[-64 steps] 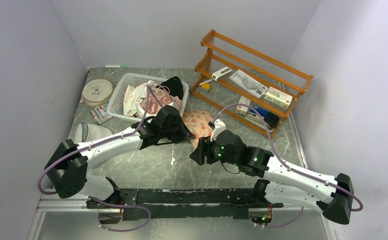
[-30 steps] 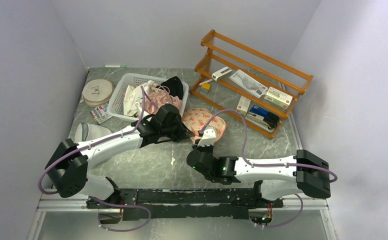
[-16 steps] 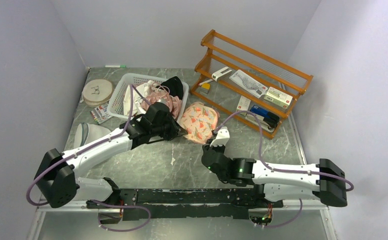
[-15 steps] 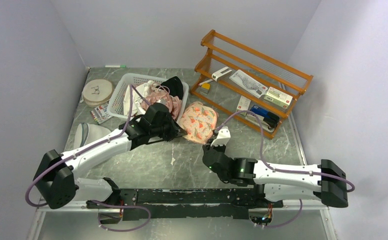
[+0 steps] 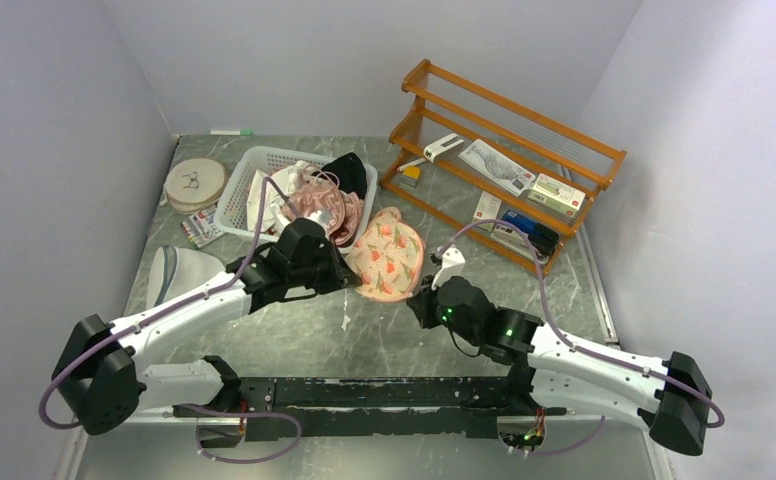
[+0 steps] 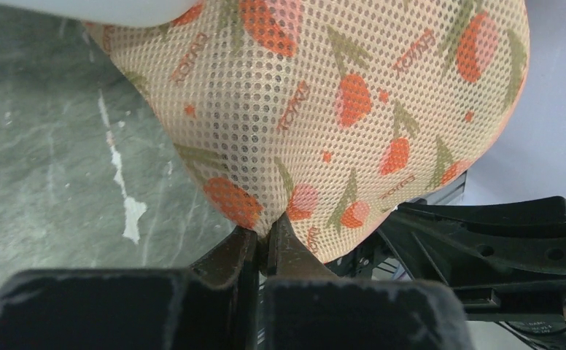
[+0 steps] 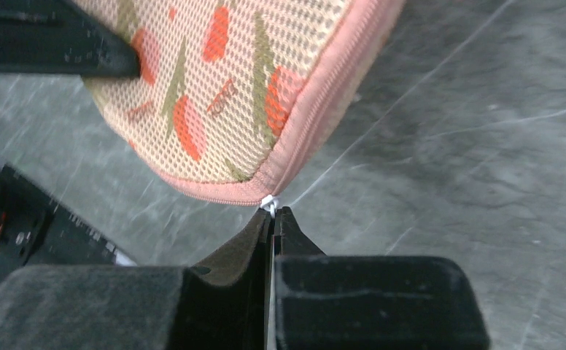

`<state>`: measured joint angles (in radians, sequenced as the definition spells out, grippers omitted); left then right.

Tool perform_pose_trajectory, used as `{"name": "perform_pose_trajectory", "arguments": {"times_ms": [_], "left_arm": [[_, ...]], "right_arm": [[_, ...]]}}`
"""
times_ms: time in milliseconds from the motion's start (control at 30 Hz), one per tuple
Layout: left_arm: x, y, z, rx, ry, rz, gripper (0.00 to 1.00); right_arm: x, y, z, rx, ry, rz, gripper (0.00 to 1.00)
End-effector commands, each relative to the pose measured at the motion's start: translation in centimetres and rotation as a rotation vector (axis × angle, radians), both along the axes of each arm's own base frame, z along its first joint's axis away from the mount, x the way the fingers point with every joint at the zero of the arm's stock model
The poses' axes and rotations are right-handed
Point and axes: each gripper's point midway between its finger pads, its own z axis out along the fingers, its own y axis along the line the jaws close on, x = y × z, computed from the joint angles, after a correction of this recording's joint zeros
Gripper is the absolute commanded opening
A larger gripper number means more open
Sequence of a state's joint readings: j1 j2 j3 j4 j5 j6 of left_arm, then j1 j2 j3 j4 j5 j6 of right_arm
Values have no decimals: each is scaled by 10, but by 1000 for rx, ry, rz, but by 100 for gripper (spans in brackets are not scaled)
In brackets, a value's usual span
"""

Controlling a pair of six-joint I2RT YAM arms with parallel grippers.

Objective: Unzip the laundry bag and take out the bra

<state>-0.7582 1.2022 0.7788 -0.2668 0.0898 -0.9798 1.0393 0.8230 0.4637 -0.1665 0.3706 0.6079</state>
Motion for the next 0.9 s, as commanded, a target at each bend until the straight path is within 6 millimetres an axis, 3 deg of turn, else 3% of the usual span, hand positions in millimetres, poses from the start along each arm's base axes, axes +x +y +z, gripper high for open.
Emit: {"name": "perform_pose_trajectory", "arguments": {"times_ms": [0, 133, 333, 467, 633, 700, 867], "left_arm": [[-3, 32, -5, 96, -39, 27, 7], [3, 48, 1, 178, -92, 44, 7], [-3, 74, -15, 320, -69, 52, 7], [-7, 80, -15, 326, -58, 65, 7], [-11, 83, -14, 321, -76, 55, 8], [-13, 78, -14, 315, -74, 18, 15], [-22, 54, -4, 193, -47, -52, 49]], "right_arm": [[-24, 12, -9, -4, 84, 150, 0], [-13, -8, -9, -33, 48, 39, 0], [22, -40, 2, -96, -114, -169, 0], [23, -17, 25, -8, -211, -52, 0], [22, -17, 16, -74, -151, -55, 0], [9, 3, 17, -27, -126, 65, 0], [-21, 34, 18, 83, -69, 275, 0]]}}
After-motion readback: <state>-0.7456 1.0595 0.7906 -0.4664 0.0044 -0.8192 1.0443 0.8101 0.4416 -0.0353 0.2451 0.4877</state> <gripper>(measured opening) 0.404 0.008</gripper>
